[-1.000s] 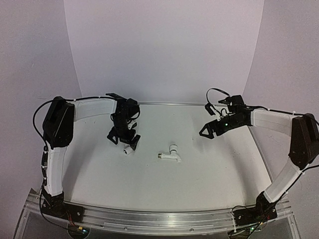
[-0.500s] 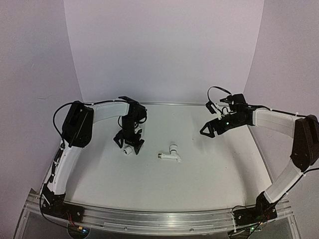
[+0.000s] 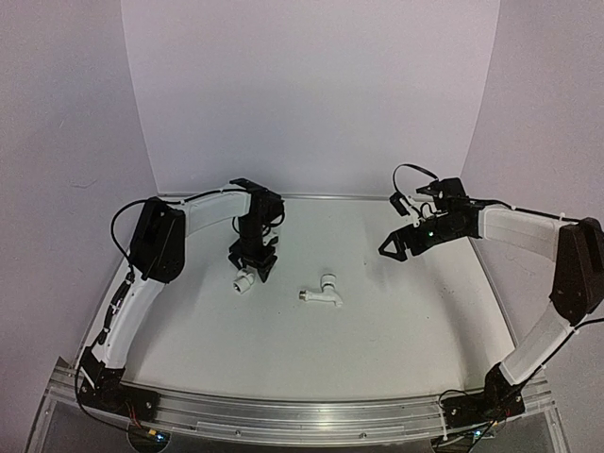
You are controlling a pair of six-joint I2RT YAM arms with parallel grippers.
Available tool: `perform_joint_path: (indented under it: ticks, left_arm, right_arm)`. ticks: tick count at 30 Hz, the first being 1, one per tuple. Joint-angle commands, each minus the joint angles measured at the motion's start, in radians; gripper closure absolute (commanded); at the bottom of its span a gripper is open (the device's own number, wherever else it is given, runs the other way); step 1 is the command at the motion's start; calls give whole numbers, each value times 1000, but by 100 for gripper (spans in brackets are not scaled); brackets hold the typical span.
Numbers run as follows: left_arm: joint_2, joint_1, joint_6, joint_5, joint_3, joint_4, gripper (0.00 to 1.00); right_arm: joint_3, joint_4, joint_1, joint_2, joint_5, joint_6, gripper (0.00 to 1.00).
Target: Install the water faucets
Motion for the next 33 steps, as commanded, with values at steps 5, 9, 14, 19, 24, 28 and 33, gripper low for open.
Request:
perform_joint_path:
  ticks: [5,9,14,19,24,28,33]
  left_arm:
    - [-60,6,-11,11,-81,-115,28]
    - [-72,6,-18,8,-97,-123,32]
    - [-59,6,-27,7,-104,-133,41]
    - [-65,6,-30,-2,-113,-133,48]
    - [-95,6,-41,-17,-119,-132,52]
    - [-158,6,-50,-31,-155,-58,53]
    - [-264,18,-69,-45,-237,89,57]
  right_arm:
    - [13,-2,4,-24,2,-9,2]
    - [13,-4,4,-25,2,-8,2]
    - [10,-3,4,-28,2,-7,2]
    - [10,-4,4,-28,3,-9,2]
    - [11,-4,3,-26,3,-9,2]
    - [11,-4,4,-26,4,-9,2]
    - [9,-3,4,-28,5,-9,2]
